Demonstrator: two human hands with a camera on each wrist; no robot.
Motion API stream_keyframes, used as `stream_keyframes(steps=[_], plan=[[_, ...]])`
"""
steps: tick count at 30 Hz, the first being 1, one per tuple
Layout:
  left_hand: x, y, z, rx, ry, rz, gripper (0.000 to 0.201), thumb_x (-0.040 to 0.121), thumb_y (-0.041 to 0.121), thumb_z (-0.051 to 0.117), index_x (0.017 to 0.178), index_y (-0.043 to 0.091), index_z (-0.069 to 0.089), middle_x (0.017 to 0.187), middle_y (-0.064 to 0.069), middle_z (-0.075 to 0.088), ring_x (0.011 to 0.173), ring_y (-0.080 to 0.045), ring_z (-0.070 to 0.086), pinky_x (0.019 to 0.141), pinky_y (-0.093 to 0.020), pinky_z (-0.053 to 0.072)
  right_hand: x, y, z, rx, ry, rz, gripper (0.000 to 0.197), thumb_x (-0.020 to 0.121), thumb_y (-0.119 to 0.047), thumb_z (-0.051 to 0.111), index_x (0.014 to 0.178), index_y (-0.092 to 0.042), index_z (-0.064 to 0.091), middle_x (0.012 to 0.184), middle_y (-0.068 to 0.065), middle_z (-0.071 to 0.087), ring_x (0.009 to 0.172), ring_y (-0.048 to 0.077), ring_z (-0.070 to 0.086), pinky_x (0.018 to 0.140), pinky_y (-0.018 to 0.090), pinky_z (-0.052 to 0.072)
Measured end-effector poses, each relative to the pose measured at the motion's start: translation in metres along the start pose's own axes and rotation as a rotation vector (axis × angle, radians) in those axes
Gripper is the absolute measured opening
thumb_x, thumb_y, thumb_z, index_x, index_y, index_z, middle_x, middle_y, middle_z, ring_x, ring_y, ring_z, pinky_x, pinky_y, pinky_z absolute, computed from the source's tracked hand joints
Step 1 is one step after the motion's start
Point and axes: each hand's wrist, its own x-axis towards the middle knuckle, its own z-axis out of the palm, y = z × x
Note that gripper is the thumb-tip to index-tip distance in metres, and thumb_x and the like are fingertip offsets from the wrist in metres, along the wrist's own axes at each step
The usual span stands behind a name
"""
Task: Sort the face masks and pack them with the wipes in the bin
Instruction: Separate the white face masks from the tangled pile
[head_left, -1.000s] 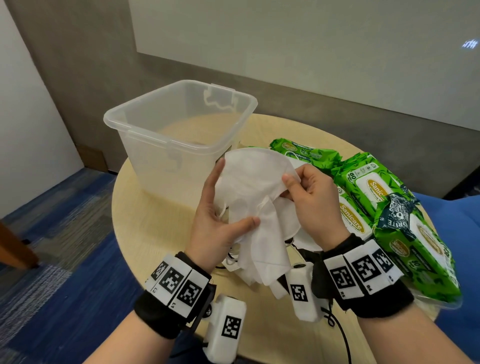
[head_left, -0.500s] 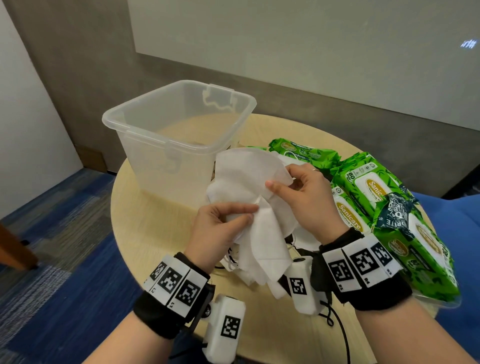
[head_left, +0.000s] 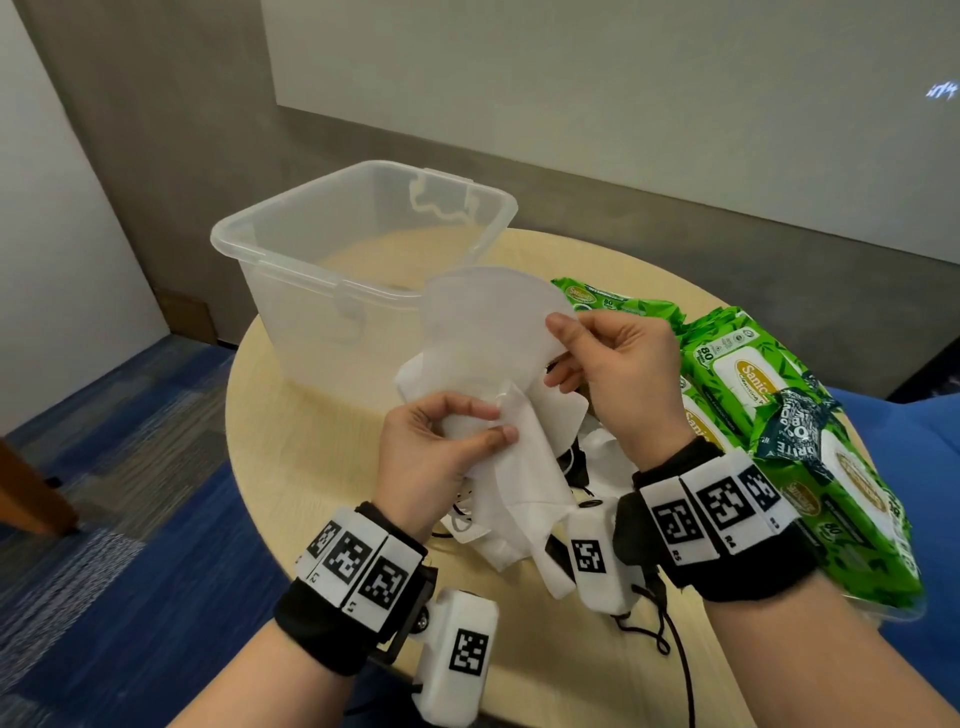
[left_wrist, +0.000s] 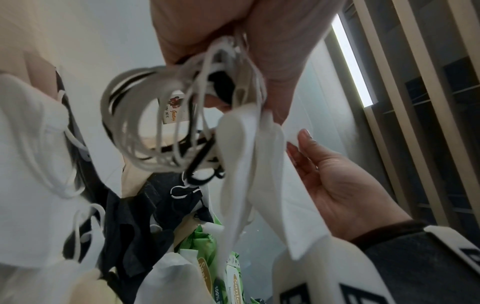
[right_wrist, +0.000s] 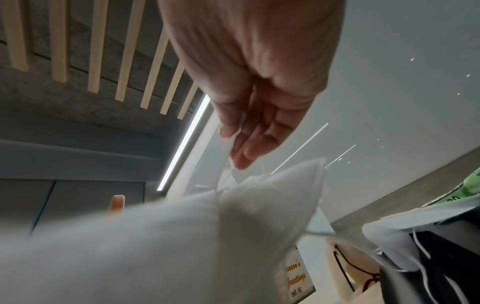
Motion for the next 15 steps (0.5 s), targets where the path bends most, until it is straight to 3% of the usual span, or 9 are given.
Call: stream_keyframes(steps=[4, 7, 10, 13, 15], plan=[[0.0, 0.0, -0.003, 0.015, -0.011, 0.006, 0.031, 0.061, -0.009, 0.079, 0.056, 0.018, 0.066, 0.064, 0.005, 0.068, 0.063, -0.008, 0.062, 0.059, -0.019, 0.052, 0.005, -0.005, -0.002, 0.081, 0.148, -0.023, 0.024, 0.089, -0.02, 0.06, 0.066, -0.019, 0.065, 0.052, 0.008, 0.061, 0.042, 0.024, 0.058, 0.045, 0.029, 0.047], [0.0, 0.0, -0.005, 0.018, -0.011, -0.003, 0.03, 0.062, -0.008, 0.079, 0.056, 0.018, 0.067, 0.068, 0.0, 0.068, 0.069, -0.014, 0.063, 0.066, -0.029, 0.056, 0.011, -0.007, -0.012, 0.051, 0.298, -0.11, 0.022, 0.089, -0.023, 0.061, 0.067, -0.027, 0.064, 0.049, -0.005, 0.061, 0.047, 0.022, 0.059, 0.05, 0.033, 0.05], [0.001, 0.001, -0.009, 0.022, 0.004, 0.002, 0.028, 0.062, -0.007, 0.079, 0.056, 0.018, 0.067, 0.069, -0.002, 0.069, 0.071, -0.016, 0.063, 0.068, -0.029, 0.055, 0.017, -0.006, -0.028, -0.001, 0.419, -0.17, 0.022, 0.088, -0.022, 0.062, 0.067, -0.026, 0.058, 0.05, -0.009, 0.06, 0.046, 0.013, 0.056, 0.048, 0.026, 0.047], [0.004, 0.001, -0.011, 0.033, 0.03, 0.009, 0.025, 0.064, -0.006, 0.078, 0.06, 0.016, 0.067, 0.071, -0.003, 0.07, 0.07, -0.014, 0.064, 0.064, -0.024, 0.054, 0.02, -0.001, -0.044, -0.052, 0.509, -0.208, 0.024, 0.089, -0.027, 0.058, 0.068, -0.028, 0.047, 0.059, -0.007, 0.054, 0.051, 0.01, 0.054, 0.052, 0.028, 0.047], [0.005, 0.0, -0.013, 0.021, 0.048, 0.003, 0.021, 0.067, -0.006, 0.076, 0.066, 0.013, 0.068, 0.071, -0.002, 0.07, 0.069, -0.012, 0.064, 0.061, -0.02, 0.053, 0.019, 0.001, -0.053, -0.096, 0.53, -0.233, 0.025, 0.09, -0.023, 0.058, 0.069, -0.029, 0.044, 0.062, -0.009, 0.049, 0.051, -0.002, 0.047, 0.054, 0.017, 0.042]])
